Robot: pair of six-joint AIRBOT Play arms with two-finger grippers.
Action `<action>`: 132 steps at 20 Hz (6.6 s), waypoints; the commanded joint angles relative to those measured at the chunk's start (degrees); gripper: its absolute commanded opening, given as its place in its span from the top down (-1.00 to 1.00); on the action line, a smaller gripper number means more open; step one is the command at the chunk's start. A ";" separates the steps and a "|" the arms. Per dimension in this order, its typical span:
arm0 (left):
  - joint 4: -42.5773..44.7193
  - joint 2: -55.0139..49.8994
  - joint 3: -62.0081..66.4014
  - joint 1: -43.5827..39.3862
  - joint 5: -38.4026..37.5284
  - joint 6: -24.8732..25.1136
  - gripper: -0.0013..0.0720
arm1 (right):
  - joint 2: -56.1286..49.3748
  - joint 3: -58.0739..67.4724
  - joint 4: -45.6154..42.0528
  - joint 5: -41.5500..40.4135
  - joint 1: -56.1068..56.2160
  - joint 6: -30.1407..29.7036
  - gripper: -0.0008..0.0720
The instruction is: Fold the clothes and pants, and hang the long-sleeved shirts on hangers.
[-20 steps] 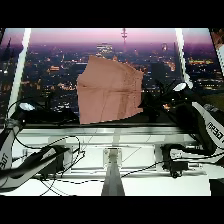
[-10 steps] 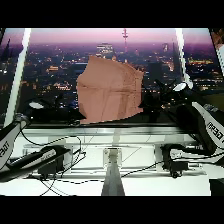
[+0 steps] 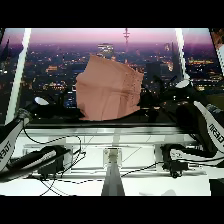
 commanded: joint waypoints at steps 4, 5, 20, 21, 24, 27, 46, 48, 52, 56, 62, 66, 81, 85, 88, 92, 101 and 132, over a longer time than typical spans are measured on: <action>-1.73 14.16 25.20 0.02 -4.63 0.44 0.93 | 12.72 15.54 3.76 3.82 0.07 -2.82 0.93; -1.75 17.31 29.86 0.13 -3.34 0.44 0.93 | 15.72 18.71 5.51 3.69 0.07 -2.84 0.93; 17.16 48.22 34.23 0.17 -1.70 -14.71 0.94 | 44.52 20.90 15.08 0.02 0.07 16.96 0.93; 15.04 46.62 30.21 -0.04 -1.95 -14.64 0.94 | 44.30 16.85 14.95 -2.43 0.11 17.92 0.93; 7.10 37.42 17.81 -2.12 6.75 -11.98 0.93 | 42.71 2.05 13.55 -22.25 5.35 17.94 0.93; 5.92 24.76 14.34 -7.52 17.66 -9.68 0.94 | 36.79 -8.28 10.03 -43.93 12.85 17.92 0.93; 5.97 7.48 9.88 -27.71 11.54 -20.98 0.93 | 23.39 -3.96 -24.15 -8.31 -8.17 14.43 0.93; 5.27 4.00 9.77 -28.26 15.50 -22.14 0.93 | 20.44 -3.96 -24.13 -2.89 -9.05 12.79 0.93; 4.83 -2.08 9.77 -28.28 15.13 -22.14 0.52 | 14.97 -3.96 -24.09 0.59 -9.05 12.59 0.87; 3.34 -2.62 10.12 -28.26 14.51 -22.10 -0.93 | 14.27 -3.93 -25.99 -7.61 -9.09 11.69 -0.60; 3.39 -2.62 10.40 -28.26 14.56 -22.10 -0.93 | 8.09 2.05 -23.63 -9.90 -16.11 15.34 -0.60; 3.37 -2.62 10.40 -28.26 14.56 -22.10 -0.93 | -2.93 9.90 -14.88 -1.14 -18.10 6.64 -0.60; 3.41 -2.62 10.38 -28.22 18.21 -21.86 -0.93 | -16.70 14.99 1.86 -2.16 -5.92 -13.33 0.92; 3.54 -2.54 10.43 -27.45 18.18 -21.64 -0.92 | -13.31 21.64 1.57 0.37 -5.38 -13.03 0.93; 7.52 -1.55 12.41 -25.70 17.46 -21.64 -0.93 | -6.29 25.59 -1.68 0.70 -6.54 -9.38 0.93; 12.96 3.85 17.90 -22.73 17.49 -21.66 -0.93 | 6.12 29.64 -14.56 0.72 -9.79 1.62 0.93; 13.14 19.91 20.61 -20.63 17.57 -21.66 -0.92 | 35.76 31.47 -49.48 2.32 -28.79 32.98 0.93; 13.11 21.31 20.63 -20.65 17.92 -21.70 -0.92 | 35.17 31.28 -19.65 10.62 -38.58 32.02 0.93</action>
